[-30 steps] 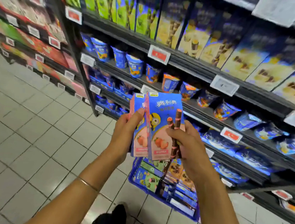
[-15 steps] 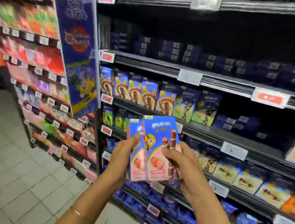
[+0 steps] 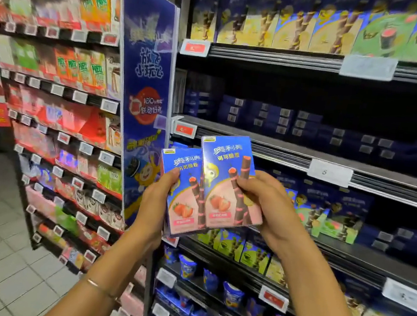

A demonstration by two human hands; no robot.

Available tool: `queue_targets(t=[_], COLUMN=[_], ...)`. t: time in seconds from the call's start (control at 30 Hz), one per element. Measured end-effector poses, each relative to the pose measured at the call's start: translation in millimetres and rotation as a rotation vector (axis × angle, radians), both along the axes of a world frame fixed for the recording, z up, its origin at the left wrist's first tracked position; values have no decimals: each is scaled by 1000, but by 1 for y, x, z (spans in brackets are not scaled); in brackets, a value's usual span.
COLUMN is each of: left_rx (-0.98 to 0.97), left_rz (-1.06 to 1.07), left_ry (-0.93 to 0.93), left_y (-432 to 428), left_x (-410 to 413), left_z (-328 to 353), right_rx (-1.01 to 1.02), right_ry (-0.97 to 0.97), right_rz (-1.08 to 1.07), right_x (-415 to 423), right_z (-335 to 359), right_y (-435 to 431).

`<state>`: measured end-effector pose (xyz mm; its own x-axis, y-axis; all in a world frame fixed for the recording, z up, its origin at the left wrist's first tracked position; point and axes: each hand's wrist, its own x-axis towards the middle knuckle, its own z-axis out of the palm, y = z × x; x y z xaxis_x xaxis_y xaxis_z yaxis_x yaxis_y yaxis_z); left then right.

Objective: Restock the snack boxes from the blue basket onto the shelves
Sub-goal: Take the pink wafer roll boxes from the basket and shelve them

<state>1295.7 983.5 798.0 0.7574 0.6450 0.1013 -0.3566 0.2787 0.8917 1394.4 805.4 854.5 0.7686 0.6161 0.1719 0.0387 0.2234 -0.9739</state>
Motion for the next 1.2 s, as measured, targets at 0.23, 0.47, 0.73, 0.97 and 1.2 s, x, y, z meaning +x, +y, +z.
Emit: queue_targets(t=[0.23,0.47,0.73,0.97,1.2], left_rx=[-36,-3,-60,76,195], left_rz=[32,90,60,-9,-46], left_ry=[-22,-92,-158,-137,-150], left_y=[54,91,123,139,152], left_x=[42,82,110,129,147], left_z=[27,56,69,101,113], right_rx=[67,89,-80,-508,-718], right_ry=[-59,-156,-251,-577,-676], right_rz=[-83,-192,-407,-543,-596], right_x=[72,155,226,245,254], right_z=[51,88,87,91,93], right_y=[55,120,202,229,244])
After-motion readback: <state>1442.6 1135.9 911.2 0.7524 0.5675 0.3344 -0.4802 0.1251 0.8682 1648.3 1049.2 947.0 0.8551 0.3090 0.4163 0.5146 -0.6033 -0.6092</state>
